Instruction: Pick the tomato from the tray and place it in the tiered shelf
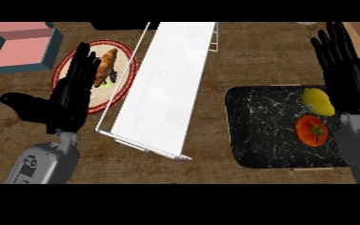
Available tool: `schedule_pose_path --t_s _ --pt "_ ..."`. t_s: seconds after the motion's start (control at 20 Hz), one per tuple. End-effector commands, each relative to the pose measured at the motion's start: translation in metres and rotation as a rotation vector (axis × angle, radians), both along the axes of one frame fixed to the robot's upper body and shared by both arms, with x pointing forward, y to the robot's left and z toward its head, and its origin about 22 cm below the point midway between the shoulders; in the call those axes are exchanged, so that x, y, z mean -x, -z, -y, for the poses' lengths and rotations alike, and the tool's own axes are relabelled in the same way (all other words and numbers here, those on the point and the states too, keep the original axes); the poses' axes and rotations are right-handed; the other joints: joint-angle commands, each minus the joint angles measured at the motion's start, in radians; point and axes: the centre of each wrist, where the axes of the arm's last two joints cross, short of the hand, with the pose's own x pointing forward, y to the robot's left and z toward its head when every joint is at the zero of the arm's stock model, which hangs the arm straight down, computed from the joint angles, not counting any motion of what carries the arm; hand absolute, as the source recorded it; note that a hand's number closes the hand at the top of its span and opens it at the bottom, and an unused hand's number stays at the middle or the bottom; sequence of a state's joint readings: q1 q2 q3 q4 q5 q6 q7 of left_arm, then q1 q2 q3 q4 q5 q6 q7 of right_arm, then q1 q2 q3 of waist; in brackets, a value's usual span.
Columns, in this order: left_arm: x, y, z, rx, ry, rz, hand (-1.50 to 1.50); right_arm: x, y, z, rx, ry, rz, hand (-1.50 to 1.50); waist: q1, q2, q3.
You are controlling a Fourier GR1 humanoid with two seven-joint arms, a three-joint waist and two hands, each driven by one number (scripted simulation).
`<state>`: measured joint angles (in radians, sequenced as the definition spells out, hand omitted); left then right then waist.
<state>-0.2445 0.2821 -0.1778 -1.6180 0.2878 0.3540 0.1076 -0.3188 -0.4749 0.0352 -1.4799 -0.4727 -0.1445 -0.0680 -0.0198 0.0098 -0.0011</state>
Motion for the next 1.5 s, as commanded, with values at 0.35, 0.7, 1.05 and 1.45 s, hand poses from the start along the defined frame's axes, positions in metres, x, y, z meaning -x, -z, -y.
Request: schedule_pose_path --t_s 0.35,0.7,1.05,1.45 --pt "0.023 0.024 -0.046 -0.151 -0.137 -0.063 0.00 0.027 0.004 0.069 0.085 -0.285 0.094 -1.50 0.020 -0.010 0.002" --pt "0.026 0.025 -0.049 -0.147 -0.124 -0.073 0.00 0.034 -0.027 0.117 0.071 -0.710 0.209 -1.50 0.016 -0.010 0.003" --pt "0.026 0.019 -0.058 -0.148 -0.150 -0.076 0.00 0.052 -0.119 0.120 0.629 -0.841 0.143 -1.50 -0.008 -0.016 0.002" --pt "0.042 0.027 -0.061 -0.157 -0.165 -0.094 0.00 0.087 -0.144 0.063 1.203 -0.658 0.221 -1.50 -0.017 -0.022 0.002"
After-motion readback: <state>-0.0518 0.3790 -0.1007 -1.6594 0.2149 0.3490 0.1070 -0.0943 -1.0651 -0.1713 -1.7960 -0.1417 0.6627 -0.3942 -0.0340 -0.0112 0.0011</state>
